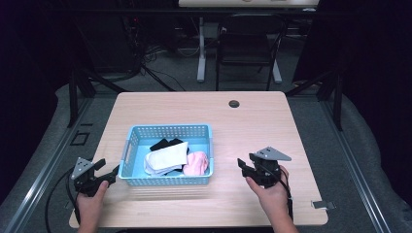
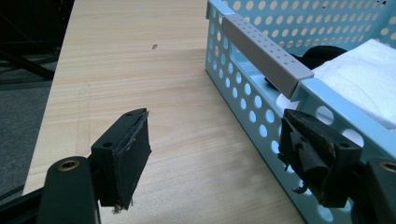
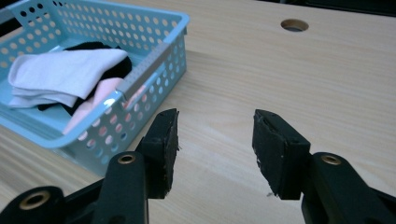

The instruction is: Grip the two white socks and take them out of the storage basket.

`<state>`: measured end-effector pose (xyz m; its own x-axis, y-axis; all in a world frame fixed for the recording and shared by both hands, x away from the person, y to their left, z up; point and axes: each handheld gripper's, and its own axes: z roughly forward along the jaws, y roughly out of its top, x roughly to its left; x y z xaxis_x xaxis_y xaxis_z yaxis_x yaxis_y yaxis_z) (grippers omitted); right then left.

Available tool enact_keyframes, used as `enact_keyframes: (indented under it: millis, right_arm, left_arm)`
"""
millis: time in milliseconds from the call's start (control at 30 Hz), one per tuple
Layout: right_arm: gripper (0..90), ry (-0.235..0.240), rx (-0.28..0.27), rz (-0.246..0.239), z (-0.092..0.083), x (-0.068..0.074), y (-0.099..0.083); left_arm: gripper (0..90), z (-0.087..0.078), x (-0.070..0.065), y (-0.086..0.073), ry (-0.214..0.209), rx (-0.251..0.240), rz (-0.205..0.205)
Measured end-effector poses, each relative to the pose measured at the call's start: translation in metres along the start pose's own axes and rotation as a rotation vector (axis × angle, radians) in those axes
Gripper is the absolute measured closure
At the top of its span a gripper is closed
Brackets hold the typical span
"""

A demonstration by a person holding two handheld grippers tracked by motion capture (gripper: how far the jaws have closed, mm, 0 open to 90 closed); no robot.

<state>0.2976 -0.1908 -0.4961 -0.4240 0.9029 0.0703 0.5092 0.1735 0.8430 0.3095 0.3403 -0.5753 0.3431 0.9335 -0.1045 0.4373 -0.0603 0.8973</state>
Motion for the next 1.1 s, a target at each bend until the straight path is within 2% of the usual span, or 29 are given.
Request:
enact_keyframes:
  millis: [167, 367, 433, 600, 767, 867, 933, 1000, 1100]
  right_arm:
    - [50.1, 0.013, -0.006, -0.007, -0.001, 0.003, 0.012]
    - [50.1, 0.024, 0.016, -0.012, 0.002, 0.008, 0.026]
    - [50.2, 0.044, 0.032, -0.004, 0.004, 0.011, 0.033]
    - [50.2, 0.053, 0.043, -0.007, 0.01, 0.02, 0.045]
    - [50.3, 0.073, 0.064, -0.017, 0.022, 0.034, 0.059]
    - [50.8, 0.104, 0.089, -0.031, 0.035, 0.048, 0.069]
    - [51.0, 0.112, 0.104, -0.043, 0.038, 0.052, 0.072]
    - [51.3, 0.135, 0.118, -0.047, 0.05, 0.063, 0.078]
    - [52.6, 0.147, 0.133, -0.049, 0.058, 0.068, 0.082]
  left_arm:
    - [24.6, 0.0, 0.0, 0.0, 0.0, 0.0, 0.001]
    - [24.6, 0.0, 0.0, 0.0, -0.001, 0.0, 0.003]
    - [24.6, 0.0, 0.0, 0.0, -0.001, -0.001, 0.003]
    - [24.6, 0.0, 0.0, 0.0, -0.001, -0.001, 0.001]
    - [24.6, 0.0, 0.0, 0.0, -0.002, -0.001, 0.003]
    - [24.6, 0.0, 0.0, 0.0, -0.001, -0.004, -0.001]
    - [24.6, 0.0, 0.0, 0.0, -0.002, -0.004, 0.0]
    - [24.6, 0.0, 0.0, 0.0, -0.003, -0.003, 0.0]
    - [24.6, 0.0, 0.0, 0.0, -0.003, -0.004, 0.0]
